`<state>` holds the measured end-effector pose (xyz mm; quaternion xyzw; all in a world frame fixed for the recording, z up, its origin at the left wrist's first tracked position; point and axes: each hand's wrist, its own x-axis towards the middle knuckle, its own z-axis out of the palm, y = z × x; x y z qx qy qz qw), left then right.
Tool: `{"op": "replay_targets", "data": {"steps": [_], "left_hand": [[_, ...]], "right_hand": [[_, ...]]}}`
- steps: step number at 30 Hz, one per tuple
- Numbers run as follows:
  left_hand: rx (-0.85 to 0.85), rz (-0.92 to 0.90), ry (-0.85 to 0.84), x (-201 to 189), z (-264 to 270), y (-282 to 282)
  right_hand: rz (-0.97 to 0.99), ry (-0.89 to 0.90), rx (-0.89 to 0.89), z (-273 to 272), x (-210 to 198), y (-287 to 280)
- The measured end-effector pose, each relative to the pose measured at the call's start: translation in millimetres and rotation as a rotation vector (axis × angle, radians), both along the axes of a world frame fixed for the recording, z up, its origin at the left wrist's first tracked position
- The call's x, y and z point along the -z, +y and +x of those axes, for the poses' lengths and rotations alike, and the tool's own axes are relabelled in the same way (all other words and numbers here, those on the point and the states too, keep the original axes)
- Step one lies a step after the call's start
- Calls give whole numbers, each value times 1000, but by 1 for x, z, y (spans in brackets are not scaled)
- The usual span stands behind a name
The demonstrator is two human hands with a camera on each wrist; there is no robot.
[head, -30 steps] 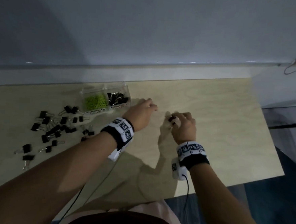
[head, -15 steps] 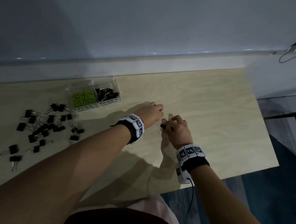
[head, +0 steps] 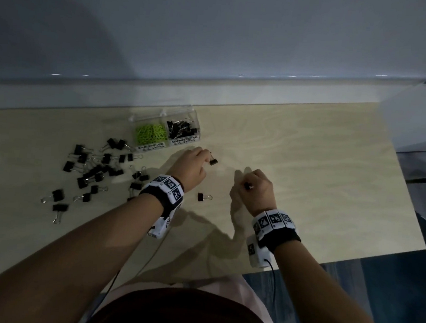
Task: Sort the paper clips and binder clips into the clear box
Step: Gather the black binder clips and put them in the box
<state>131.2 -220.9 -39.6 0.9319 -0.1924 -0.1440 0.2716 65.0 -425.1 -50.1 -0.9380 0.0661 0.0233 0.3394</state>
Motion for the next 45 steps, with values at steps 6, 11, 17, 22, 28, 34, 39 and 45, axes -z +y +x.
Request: {"op": "replay_targets", "data": {"steps": [6,11,17,22,28,34,39,45], "left_hand": [[-7,-104,-70,-5,-1,6],[327,150,118,-10,24,-7],[550,258,-42,-9,32,15],[371,164,-84,0,20,31],[219,41,-39,-5,-3,54],[-179,-322,-35,-47,15,64],[-352,-402,-53,-68,46,64],[-404,-355,-32,-66,25,112]], "right_hand": [[168,-61,-18,-9,-18,37],[98,125,-285,-17,-14,83],[-28,158,-367,-23,-6,85],[-76,184,-455,-20,-9,81],[8,83,-306,-5,-17,63],[186,-103,-140,74,-52,82],[195,-83,-127,127,-66,115],[45,-172,-255,111,-62,124]]}}
